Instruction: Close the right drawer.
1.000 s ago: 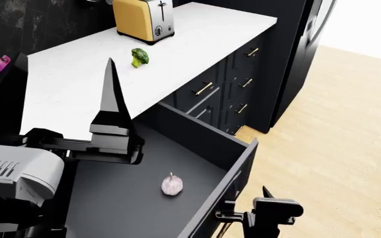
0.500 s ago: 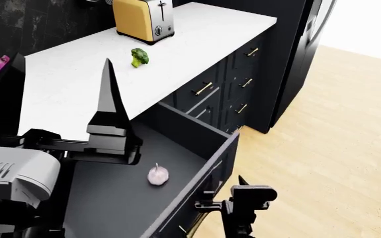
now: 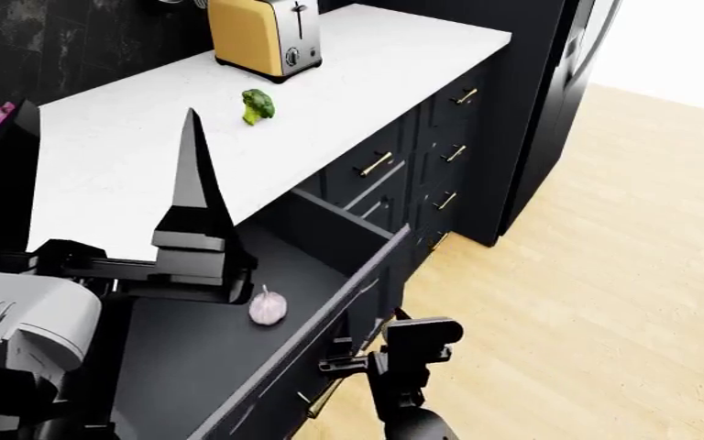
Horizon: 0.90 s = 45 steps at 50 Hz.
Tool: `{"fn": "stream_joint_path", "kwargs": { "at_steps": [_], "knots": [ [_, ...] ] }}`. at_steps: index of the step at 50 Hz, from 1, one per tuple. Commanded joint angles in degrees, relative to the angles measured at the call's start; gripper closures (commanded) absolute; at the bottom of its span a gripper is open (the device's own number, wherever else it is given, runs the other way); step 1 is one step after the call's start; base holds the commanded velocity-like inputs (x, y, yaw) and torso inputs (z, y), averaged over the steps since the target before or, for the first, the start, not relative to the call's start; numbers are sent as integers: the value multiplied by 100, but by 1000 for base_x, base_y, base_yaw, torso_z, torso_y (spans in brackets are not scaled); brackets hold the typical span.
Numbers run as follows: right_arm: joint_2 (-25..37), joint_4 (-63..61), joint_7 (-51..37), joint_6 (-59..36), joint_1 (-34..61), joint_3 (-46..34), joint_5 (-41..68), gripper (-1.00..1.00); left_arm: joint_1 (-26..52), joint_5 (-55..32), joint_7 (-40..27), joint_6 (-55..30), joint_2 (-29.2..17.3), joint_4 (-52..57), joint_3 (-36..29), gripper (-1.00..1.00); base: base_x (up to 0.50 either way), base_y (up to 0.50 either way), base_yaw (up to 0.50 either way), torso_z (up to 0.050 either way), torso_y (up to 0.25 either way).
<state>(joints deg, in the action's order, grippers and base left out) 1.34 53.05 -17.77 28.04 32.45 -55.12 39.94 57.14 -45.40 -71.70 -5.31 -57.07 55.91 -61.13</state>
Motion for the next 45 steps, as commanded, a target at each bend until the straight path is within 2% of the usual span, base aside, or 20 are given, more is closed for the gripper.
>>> {"fn": "stream_joint_path", "kwargs": {
  "at_steps": [1,6,12,33,45],
  "knots": [
    [-132,230,-114,428,704,-2363,1349,-100,-29,36,5,26,-7,-9,-15,-100,0,0,0,0,0],
    [-133,174,-203,509,950,-2986,1816,-100,-73,77,21,66,-23,-36,-28,-100,0,0,0,0,2],
    [-133,66,-222,478,1135,-3227,2002,-100,-77,84,18,62,-23,-31,-33,-100,0,0,0,0,0],
    [-133,-61,271,-83,1802,-3301,2516,-100,-44,16,2,30,-97,-20,-15,-100,0,0,0,1,1],
    [-133,36,436,-164,1963,-3317,2840,-100,28,-15,28,-45,12,-44,-28,-100,0,0,0,0,1]
  ]
}}
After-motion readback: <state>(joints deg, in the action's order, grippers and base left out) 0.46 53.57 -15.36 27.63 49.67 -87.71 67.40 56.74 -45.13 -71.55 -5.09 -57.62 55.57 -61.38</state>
